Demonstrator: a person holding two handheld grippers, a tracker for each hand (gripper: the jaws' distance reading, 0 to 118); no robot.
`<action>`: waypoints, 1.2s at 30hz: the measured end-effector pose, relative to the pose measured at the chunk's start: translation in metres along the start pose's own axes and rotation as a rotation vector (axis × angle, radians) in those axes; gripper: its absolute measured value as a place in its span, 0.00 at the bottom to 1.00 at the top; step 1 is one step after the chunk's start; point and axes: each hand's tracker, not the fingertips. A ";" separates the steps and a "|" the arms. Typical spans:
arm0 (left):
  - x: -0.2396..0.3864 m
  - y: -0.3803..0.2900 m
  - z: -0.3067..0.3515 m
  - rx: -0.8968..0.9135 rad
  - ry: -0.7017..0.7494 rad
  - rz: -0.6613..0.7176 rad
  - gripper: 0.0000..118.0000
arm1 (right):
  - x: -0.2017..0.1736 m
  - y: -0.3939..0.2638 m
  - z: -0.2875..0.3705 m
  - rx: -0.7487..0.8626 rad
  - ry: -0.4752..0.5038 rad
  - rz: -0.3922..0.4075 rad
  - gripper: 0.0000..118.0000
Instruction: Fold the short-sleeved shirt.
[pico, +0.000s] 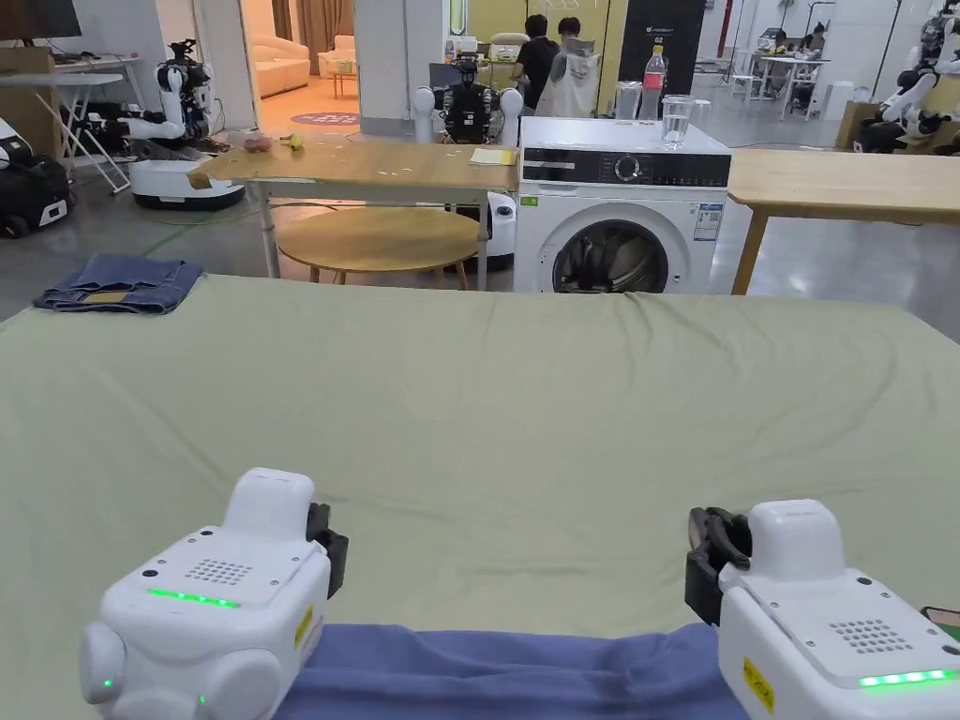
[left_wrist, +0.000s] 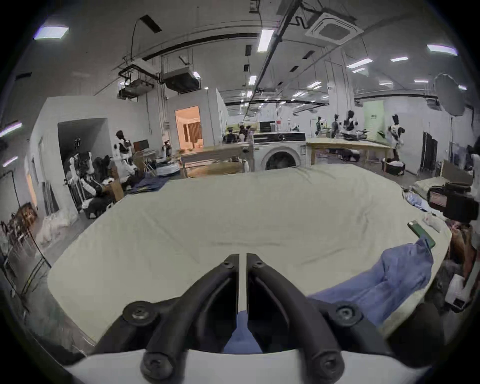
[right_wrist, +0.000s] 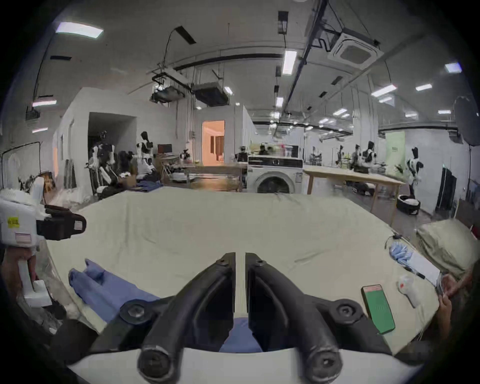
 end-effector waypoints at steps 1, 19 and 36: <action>0.000 -0.002 0.001 -0.033 -0.077 0.028 0.00 | 0.000 0.000 0.000 0.001 0.021 0.001 0.05; -0.199 -0.184 -0.006 -0.321 -0.392 1.008 1.00 | -0.002 -0.013 -0.003 -0.035 0.055 0.010 0.05; -0.141 -0.169 -0.064 -0.318 -0.379 1.110 0.05 | -0.012 -0.021 -0.008 -0.073 0.072 0.000 0.05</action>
